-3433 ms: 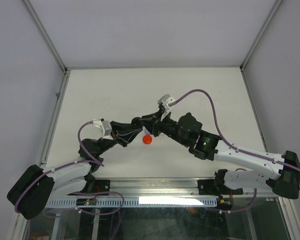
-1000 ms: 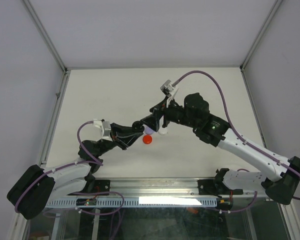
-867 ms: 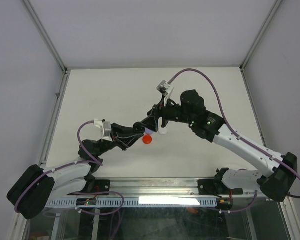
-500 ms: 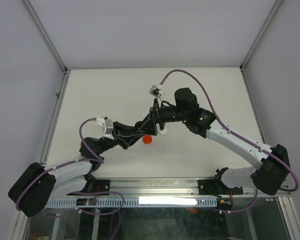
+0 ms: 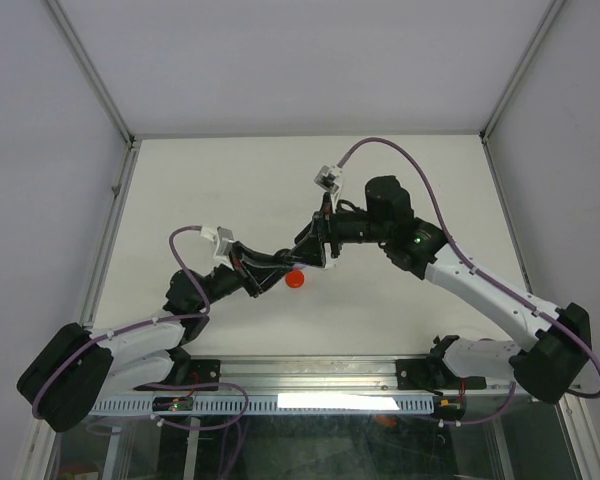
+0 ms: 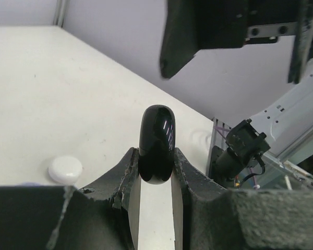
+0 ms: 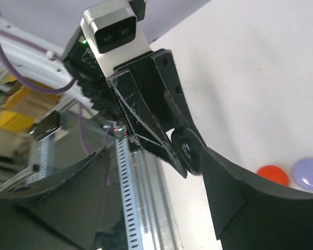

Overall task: Insert the wireless bluetooth earbuds into the charging case
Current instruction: Place the charging case at the center of the board.

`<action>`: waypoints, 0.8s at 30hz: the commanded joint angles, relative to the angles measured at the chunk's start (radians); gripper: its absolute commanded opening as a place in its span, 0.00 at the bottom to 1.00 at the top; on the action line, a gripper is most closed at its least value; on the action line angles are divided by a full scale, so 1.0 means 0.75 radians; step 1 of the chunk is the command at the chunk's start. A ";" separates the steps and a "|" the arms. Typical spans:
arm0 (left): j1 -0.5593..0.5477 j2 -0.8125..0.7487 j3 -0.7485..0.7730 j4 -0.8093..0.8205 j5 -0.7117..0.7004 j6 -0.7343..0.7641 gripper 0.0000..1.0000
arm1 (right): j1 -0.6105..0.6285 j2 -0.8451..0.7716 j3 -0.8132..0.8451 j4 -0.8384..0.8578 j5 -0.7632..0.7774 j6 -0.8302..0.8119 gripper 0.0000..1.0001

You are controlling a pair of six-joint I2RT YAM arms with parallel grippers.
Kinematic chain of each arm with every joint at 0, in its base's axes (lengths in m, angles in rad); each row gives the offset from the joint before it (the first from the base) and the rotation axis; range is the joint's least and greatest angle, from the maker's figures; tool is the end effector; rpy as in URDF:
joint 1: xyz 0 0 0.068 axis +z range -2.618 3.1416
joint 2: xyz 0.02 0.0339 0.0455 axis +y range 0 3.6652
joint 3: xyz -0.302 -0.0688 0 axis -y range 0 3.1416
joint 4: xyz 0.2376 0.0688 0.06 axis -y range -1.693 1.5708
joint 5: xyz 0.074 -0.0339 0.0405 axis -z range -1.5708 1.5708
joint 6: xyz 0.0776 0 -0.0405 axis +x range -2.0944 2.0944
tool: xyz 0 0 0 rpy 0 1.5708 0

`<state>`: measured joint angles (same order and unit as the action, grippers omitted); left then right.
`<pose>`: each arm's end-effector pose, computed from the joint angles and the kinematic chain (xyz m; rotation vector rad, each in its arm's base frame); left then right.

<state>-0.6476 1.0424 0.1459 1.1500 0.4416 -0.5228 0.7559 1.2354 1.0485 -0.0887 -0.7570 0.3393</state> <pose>0.1415 -0.1486 0.2623 0.4933 1.3741 -1.2631 0.1750 0.2382 0.3780 -0.9736 1.7800 1.4248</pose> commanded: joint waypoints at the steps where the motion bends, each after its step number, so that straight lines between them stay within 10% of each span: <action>1: 0.002 -0.055 0.019 -0.254 -0.103 -0.196 0.06 | -0.002 -0.164 0.012 -0.195 0.459 -0.149 0.74; 10: 0.000 -0.091 0.032 -0.859 -0.223 -0.538 0.08 | -0.002 -0.441 -0.149 -0.358 1.117 -0.189 0.75; 24: -0.001 0.279 0.136 -0.988 -0.445 -0.692 0.12 | -0.001 -0.763 -0.293 -0.466 1.391 -0.170 0.76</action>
<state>-0.6468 1.1713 0.1612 0.4015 0.1631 -1.0195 0.7567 0.6895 0.8288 -0.4286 0.2169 0.2184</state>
